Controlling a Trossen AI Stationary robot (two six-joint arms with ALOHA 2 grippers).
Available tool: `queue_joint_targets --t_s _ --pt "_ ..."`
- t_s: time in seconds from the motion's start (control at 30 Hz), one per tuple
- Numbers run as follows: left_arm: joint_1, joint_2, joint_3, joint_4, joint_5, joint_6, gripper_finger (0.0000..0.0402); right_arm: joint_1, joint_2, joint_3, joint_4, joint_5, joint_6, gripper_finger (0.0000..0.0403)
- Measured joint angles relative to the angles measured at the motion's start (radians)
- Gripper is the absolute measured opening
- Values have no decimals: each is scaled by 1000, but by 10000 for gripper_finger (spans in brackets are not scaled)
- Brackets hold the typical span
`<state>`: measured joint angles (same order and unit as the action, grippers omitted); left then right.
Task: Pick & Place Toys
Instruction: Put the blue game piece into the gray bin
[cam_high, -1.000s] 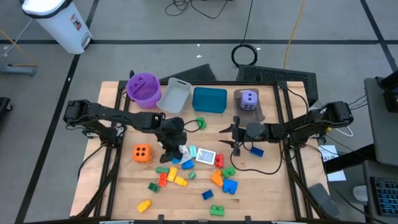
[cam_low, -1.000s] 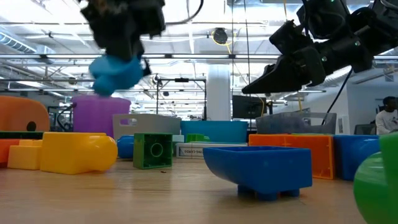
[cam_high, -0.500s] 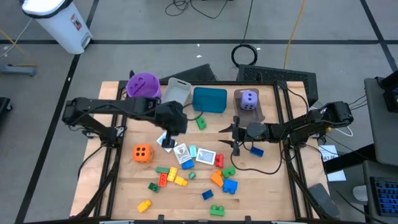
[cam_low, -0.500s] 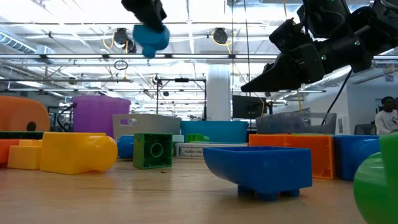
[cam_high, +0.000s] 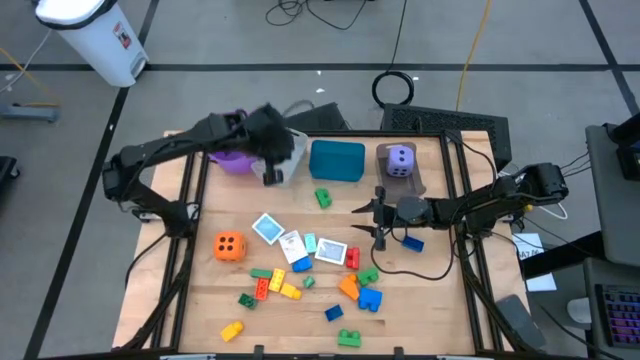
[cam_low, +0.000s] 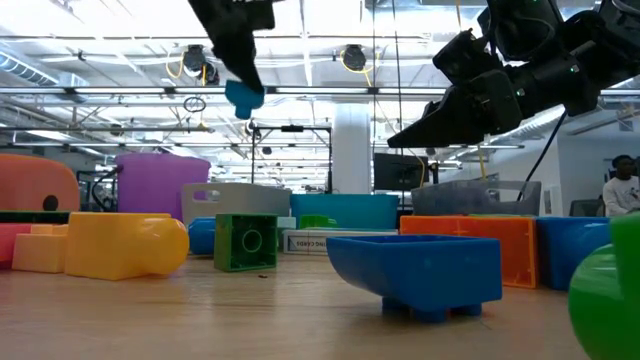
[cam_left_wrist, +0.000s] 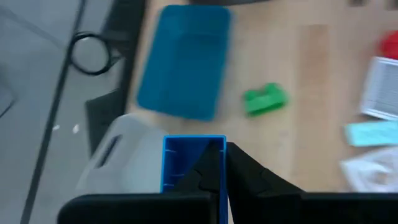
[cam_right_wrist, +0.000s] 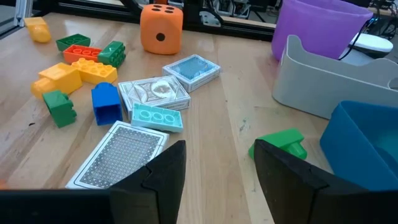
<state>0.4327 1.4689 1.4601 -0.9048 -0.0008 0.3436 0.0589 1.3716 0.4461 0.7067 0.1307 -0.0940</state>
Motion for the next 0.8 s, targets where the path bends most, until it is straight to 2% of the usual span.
queue_joint_targets --t_s 0.1,0.2,0.33,0.57,0.8 --pt "78 0 -25 66 7 12 19 0 0 0 0 0 0 181" --pt "147 2 -89 155 88 7 25 0 0 0 0 0 0 181" --pt "214 1 -202 293 176 -13 9 0 0 0 0 0 3 181" --pt "250 2 -397 501 187 -67 25 0 0 0 0 0 3 181" --pt "251 2 -518 656 188 -113 9 0 0 0 0 0 3 180"
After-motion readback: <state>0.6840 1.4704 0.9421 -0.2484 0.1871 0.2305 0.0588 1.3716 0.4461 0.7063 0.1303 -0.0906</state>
